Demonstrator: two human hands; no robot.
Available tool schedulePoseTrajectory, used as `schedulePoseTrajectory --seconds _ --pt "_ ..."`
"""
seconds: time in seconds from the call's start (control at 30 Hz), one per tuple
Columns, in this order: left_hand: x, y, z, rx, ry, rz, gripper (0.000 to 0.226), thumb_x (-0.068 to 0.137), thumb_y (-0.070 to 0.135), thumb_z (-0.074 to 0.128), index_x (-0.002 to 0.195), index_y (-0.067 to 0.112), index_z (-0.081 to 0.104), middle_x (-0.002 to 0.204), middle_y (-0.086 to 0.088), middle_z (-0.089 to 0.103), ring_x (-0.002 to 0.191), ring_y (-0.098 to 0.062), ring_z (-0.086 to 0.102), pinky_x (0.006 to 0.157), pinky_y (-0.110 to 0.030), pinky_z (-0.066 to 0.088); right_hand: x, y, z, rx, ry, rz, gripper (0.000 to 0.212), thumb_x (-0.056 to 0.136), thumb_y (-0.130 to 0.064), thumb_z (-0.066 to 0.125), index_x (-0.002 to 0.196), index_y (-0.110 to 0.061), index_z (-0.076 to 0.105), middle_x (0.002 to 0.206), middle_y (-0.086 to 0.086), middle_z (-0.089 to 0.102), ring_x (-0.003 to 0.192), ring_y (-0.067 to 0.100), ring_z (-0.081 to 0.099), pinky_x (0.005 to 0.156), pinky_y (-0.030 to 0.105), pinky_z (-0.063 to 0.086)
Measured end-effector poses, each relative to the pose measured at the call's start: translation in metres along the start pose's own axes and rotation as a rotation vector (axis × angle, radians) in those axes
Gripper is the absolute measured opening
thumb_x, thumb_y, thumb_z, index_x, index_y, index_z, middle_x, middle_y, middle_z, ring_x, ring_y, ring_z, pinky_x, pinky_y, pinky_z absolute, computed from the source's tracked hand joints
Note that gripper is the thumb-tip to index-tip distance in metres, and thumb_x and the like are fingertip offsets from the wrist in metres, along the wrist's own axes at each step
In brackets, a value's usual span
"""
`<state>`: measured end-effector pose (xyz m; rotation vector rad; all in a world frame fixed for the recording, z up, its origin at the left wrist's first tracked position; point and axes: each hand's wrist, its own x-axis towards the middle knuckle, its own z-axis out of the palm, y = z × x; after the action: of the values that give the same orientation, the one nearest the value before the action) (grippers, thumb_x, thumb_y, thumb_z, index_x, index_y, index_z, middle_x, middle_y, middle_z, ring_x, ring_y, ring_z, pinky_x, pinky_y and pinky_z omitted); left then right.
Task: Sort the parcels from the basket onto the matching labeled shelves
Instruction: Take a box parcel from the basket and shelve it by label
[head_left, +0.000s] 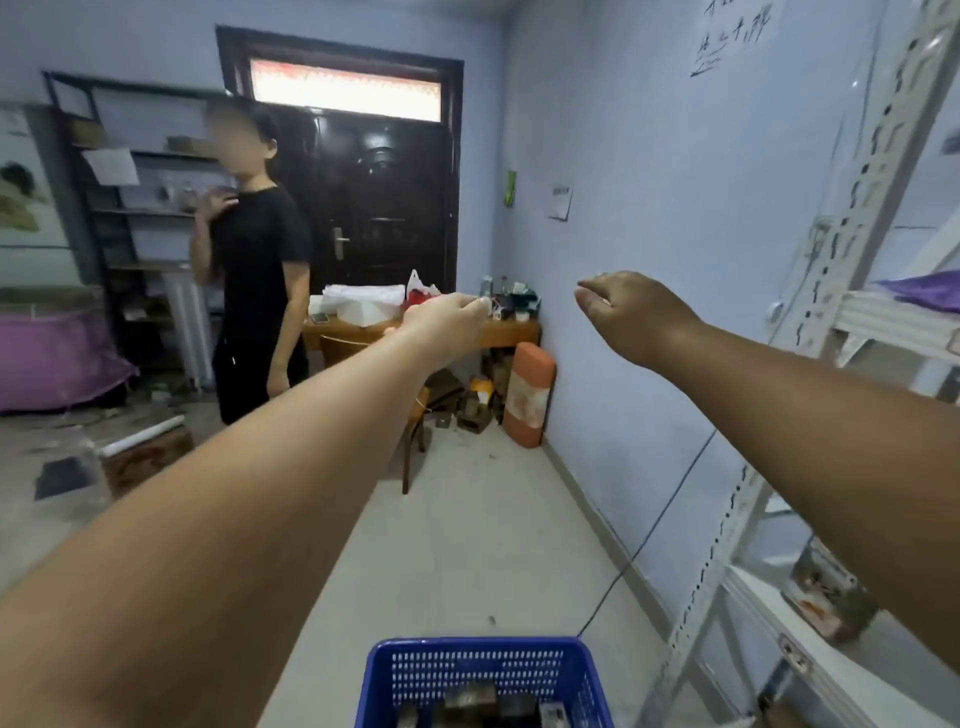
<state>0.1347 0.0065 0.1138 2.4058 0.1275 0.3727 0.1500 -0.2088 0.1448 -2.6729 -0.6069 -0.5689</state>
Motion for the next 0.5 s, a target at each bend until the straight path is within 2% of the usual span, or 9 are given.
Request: schedulePoseTrajectory --seconds 0.07,0.13,0.17,0.2,0.3,0.37,0.5 --pt "0.023 -0.037 0.032 -0.047 -0.029 -0.056 0.048 0.094 0.057 0.032 0.132 0.035 0.052 0.132 0.002 0.056 0.122 -0.027 0.050 0.107 -0.051 0.036 0.015 0.019 0.046 0.064 -0.013 0.015 0.040 0.103 -0.034 0.034 0.111 -0.011 0.065 0.117 0.012 0.063 0.114 0.030 0.054 0.095 0.040 0.044" --pt "0.044 -0.079 0.072 -0.056 -0.058 -0.108 0.049 0.093 0.056 0.032 0.134 0.036 0.051 0.138 0.003 0.053 0.128 -0.026 0.047 0.110 -0.049 0.033 0.018 0.041 0.098 0.098 -0.048 0.020 0.037 0.102 -0.033 0.035 0.087 -0.016 0.064 0.091 0.007 0.063 0.091 0.027 0.058 0.078 0.039 0.046" --pt "0.051 -0.099 0.090 -0.064 -0.078 -0.136 0.048 0.095 0.053 0.033 0.135 0.035 0.051 0.143 0.002 0.049 0.132 -0.026 0.043 0.112 -0.046 0.030 0.017 0.052 0.122 0.113 -0.080 0.020 0.036 0.102 -0.032 0.036 0.080 -0.018 0.061 0.085 0.006 0.061 0.086 0.026 0.057 0.073 0.037 0.044" --pt "0.057 -0.118 0.111 -0.075 -0.098 -0.178 0.048 0.096 0.052 0.033 0.137 0.033 0.050 0.147 0.002 0.045 0.135 -0.026 0.040 0.114 -0.043 0.028 0.015 0.066 0.151 0.121 -0.135 0.030 0.035 0.102 -0.031 0.036 0.084 -0.017 0.063 0.089 0.007 0.063 0.088 0.028 0.057 0.074 0.037 0.044" --pt "0.065 -0.175 0.176 -0.114 -0.141 -0.291 0.048 0.095 0.050 0.035 0.135 0.029 0.053 0.146 0.001 0.047 0.133 -0.026 0.041 0.112 -0.040 0.030 0.004 0.109 0.234 0.120 -0.266 0.072 0.039 0.103 -0.033 0.037 0.121 -0.009 0.062 0.120 0.011 0.062 0.114 0.030 0.054 0.094 0.039 0.044" --pt "0.057 -0.212 0.221 -0.164 -0.176 -0.342 0.042 0.098 0.042 0.038 0.130 0.023 0.058 0.140 -0.003 0.053 0.130 -0.027 0.046 0.110 -0.040 0.034 -0.013 0.134 0.289 0.147 -0.332 0.142 0.041 0.102 -0.035 0.037 0.130 -0.013 0.059 0.130 0.009 0.060 0.121 0.026 0.052 0.100 0.035 0.041" --pt "0.022 -0.290 0.331 -0.173 -0.244 -0.542 0.052 0.089 0.053 0.035 0.133 0.032 0.054 0.142 0.002 0.051 0.131 -0.024 0.045 0.113 -0.042 0.032 -0.064 0.180 0.412 0.191 -0.483 0.292 0.042 0.103 -0.033 0.039 0.137 -0.014 0.054 0.139 0.007 0.055 0.128 0.022 0.049 0.105 0.027 0.034"
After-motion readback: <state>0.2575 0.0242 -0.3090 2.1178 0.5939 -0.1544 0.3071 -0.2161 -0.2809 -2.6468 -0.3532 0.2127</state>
